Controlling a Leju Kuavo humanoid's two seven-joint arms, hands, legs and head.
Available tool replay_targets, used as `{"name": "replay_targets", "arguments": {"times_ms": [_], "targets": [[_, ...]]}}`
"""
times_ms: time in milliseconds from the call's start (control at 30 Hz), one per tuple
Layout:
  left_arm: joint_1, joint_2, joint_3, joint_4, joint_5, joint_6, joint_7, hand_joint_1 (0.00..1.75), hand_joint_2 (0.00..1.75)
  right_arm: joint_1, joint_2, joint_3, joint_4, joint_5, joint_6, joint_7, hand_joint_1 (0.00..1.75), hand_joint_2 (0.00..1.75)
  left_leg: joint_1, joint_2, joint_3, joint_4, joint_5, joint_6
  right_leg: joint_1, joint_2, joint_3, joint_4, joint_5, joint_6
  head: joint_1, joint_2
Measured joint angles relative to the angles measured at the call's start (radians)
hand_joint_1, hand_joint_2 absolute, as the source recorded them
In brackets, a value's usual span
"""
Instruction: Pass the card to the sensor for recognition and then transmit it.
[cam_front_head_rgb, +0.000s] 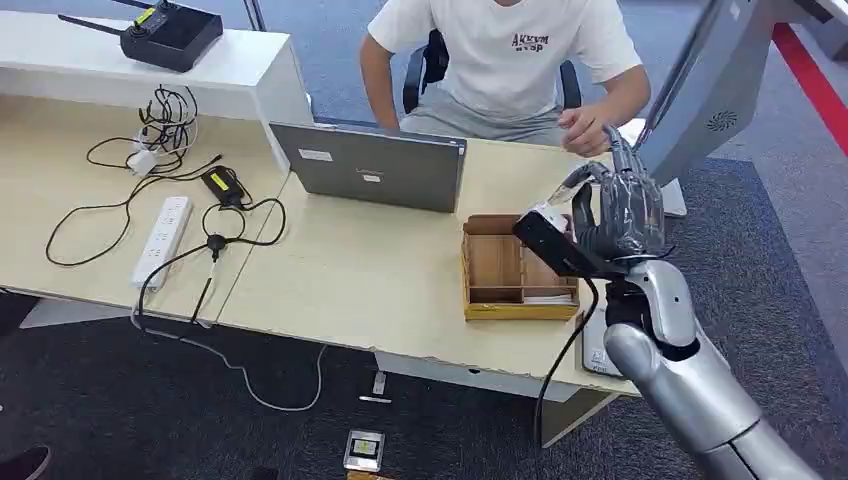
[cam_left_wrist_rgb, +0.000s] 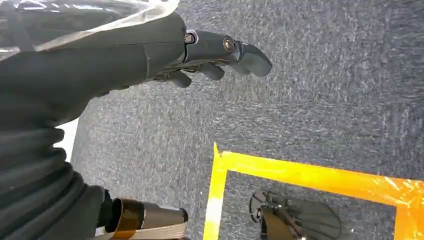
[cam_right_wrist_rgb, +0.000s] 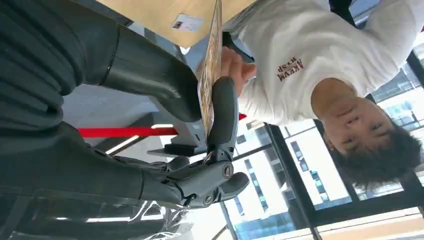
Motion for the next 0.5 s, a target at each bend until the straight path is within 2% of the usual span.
{"name": "replay_targets", "arguments": {"times_ms": [133, 267, 500], "targets": [[-0.013, 0.000, -0.022, -0.002, -0.015, -0.007, 0.011, 0.00, 1.75, -0.106, 0.045, 0.014, 0.143, -0.070, 0.010, -0.030, 1.75, 1.75, 0.000, 0.000, 0.000, 0.000, 0.000, 0.000, 0.000, 0.000, 0.000, 0.000, 0.000, 0.000, 0.000, 0.000], [-0.026, 0.001, -0.045, -0.005, -0.036, -0.026, 0.026, 0.00, 1.75, -0.193, 0.082, 0.023, 0.286, -0.102, 0.013, -0.030, 1.75, 1.75, 0.000, -0.001, -0.001, 0.000, 0.001, 0.000, 0.000, 0.000, 0.000, 0.000, 0.000, 0.000, 0.000, 0.000], [-0.056, 0.004, -0.087, -0.008, -0.064, -0.043, 0.064, 0.00, 1.75, -0.288, 0.127, 0.038, 0.485, -0.078, 0.001, -0.006, 1.75, 1.75, 0.000, -0.001, -0.001, 0.001, 0.001, 0.000, 0.000, 0.000, -0.001, 0.000, 0.000, 0.000, 0.000, 0.000]]}}
